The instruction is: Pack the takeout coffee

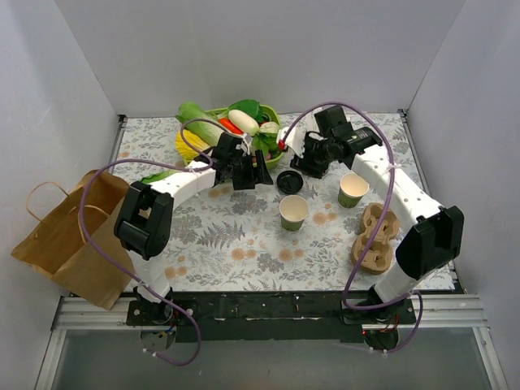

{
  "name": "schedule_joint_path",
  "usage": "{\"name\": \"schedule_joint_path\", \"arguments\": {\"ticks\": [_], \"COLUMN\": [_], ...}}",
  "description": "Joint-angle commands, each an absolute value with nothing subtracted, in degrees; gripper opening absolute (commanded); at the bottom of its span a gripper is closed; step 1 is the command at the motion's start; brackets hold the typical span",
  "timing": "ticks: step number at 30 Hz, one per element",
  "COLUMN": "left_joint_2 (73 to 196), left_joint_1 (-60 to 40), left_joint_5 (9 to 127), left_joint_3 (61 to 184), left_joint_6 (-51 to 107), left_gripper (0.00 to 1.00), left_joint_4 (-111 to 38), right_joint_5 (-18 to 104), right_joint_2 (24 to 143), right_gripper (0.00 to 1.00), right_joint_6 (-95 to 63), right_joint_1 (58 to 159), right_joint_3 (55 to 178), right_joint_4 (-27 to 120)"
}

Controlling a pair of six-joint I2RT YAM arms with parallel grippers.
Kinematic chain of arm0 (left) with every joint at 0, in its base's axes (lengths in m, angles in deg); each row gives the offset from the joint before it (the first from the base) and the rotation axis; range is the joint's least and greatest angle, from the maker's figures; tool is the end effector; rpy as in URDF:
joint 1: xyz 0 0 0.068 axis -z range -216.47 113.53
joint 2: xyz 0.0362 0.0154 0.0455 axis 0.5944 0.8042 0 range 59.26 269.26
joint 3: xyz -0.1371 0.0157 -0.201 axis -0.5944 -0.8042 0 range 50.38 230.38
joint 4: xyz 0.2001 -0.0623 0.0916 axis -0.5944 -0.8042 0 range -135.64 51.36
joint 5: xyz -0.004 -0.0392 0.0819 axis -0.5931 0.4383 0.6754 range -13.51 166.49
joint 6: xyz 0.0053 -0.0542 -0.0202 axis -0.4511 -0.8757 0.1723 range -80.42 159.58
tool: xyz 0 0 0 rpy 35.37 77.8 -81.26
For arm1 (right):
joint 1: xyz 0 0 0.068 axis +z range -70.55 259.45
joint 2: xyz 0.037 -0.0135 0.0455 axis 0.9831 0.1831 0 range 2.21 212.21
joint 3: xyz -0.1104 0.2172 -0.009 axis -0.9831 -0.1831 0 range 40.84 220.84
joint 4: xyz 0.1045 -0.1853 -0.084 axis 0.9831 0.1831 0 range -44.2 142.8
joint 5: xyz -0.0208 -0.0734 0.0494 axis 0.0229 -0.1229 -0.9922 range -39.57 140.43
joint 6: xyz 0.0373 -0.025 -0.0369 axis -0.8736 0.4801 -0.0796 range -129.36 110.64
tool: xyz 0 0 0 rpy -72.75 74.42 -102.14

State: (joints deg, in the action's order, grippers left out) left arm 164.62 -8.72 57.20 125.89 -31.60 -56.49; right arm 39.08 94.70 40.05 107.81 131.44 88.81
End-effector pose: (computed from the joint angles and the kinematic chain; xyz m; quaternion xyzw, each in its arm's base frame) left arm 0.3209 -0.1844 0.2028 -0.2840 0.8766 -0.3719 0.1124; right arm 0.2804 0.1607 0.3192 -0.6065 0.6915 0.0201 0.3920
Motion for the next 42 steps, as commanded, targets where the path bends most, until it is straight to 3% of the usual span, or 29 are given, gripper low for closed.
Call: {"name": "schedule_joint_path", "arguments": {"ticks": [1, 5, 12, 20, 28, 30, 35, 42], "left_joint_2": [163.41, 158.06, 145.93, 137.13, 134.67, 134.58, 135.19, 135.81], "left_joint_1": [-9.39, -12.38, -13.88, -14.41, -14.41, -14.41, -14.58, -14.76], "left_joint_5": [60.67, 58.74, 58.12, 60.14, 57.42, 56.89, 56.36, 56.19], "left_joint_3": [127.38, 123.87, 117.36, 116.82, 117.88, 118.14, 119.46, 120.17], "left_joint_6": [-33.38, -28.81, -20.80, -15.01, -12.10, -12.19, -12.10, -12.01], "left_gripper": [0.72, 0.74, 0.79, 0.82, 0.83, 0.83, 0.83, 0.84], "left_joint_4": [-58.41, -59.21, -61.23, -64.48, -64.75, -64.22, -63.43, -63.43], "right_joint_5": [27.50, 27.57, 32.59, 36.46, 31.27, 31.89, 40.83, 43.49], "right_joint_2": [92.66, 89.32, 84.04, 90.54, 86.95, 84.93, 83.25, 91.41], "right_gripper": [0.58, 0.62, 0.66, 0.55, 0.50, 0.50, 0.60, 0.63], "right_joint_6": [46.35, 50.13, 50.95, 47.59, 49.70, 49.35, 46.36, 44.52], "right_joint_1": [111.07, 116.53, 124.45, 125.85, 126.29, 126.29, 126.29, 126.29], "right_joint_3": [129.52, 120.68, 109.05, 111.76, 116.15, 116.86, 113.00, 110.80], "right_joint_4": [104.50, 107.24, 98.63, 93.79, 102.75, 101.88, 91.62, 92.04]}}
